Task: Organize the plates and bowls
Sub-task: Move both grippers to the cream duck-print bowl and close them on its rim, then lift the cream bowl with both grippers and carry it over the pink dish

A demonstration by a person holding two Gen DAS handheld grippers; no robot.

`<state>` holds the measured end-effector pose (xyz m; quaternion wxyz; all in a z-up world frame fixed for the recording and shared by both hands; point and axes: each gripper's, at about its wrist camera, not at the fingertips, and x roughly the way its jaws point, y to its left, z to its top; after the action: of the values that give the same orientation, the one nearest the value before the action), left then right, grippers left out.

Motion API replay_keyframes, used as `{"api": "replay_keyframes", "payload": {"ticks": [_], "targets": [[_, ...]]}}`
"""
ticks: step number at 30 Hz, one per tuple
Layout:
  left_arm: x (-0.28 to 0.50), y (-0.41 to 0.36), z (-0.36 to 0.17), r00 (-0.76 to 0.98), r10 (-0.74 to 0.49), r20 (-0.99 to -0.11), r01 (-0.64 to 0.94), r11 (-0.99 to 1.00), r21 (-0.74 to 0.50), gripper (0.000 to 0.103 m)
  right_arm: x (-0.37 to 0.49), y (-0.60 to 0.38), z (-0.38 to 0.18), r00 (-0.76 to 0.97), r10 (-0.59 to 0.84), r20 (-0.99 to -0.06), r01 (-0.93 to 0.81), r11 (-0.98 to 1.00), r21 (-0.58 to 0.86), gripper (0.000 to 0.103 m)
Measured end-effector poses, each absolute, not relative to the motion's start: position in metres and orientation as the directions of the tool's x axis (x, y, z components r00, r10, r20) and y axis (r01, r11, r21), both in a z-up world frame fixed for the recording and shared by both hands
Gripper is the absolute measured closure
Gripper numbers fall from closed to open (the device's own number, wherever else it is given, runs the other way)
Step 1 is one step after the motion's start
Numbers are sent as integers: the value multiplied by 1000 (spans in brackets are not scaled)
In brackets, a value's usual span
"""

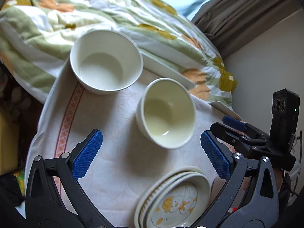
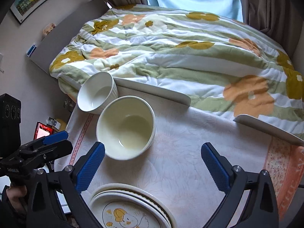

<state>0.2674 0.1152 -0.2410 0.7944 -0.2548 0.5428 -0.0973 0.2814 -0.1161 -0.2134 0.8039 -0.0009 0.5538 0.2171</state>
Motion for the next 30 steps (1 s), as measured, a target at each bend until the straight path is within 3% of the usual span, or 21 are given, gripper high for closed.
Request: {"api": "replay_keyframes", "payload": {"ticks": [4,6,8,10,11,12,17,30], "targets": [[285,117,-272,355,-463,-812,-127,837,-533,13,297,-109,-245,231,350,-908,-299,913,277,32],[292,117,-283,334,-487,-807,-123,826,-550,30,300,-107,-256,213,352,-912,-280,916,288,41],[299,114,-295,314,-513,-799,-116,815,-568,37,303,-104,-262,201,354,-913,-267,917,297,53],[305,113,-300,302,-524,-796,-105,812,-574,51,305,-102,-267,192,359,-914,-257,917,306,64],[306,112,-302,296,-527,-797,-100,812,-574,65,306,-100,-267,191,359,-914,-255,917,307,72],[308,111,-304,290,-525,-800,-95,816,-570,75,306,-99,-268,192,357,-914,-250,918,307,73],[308,107,-295,325,-484,-813,-54,849,-526,84,305,-94,-266,208,352,-913,-231,924,304,90],[307,93,-281,341,-407,-847,65,910,-410,85,299,-96,-264,245,343,-907,-197,933,299,92]]}}
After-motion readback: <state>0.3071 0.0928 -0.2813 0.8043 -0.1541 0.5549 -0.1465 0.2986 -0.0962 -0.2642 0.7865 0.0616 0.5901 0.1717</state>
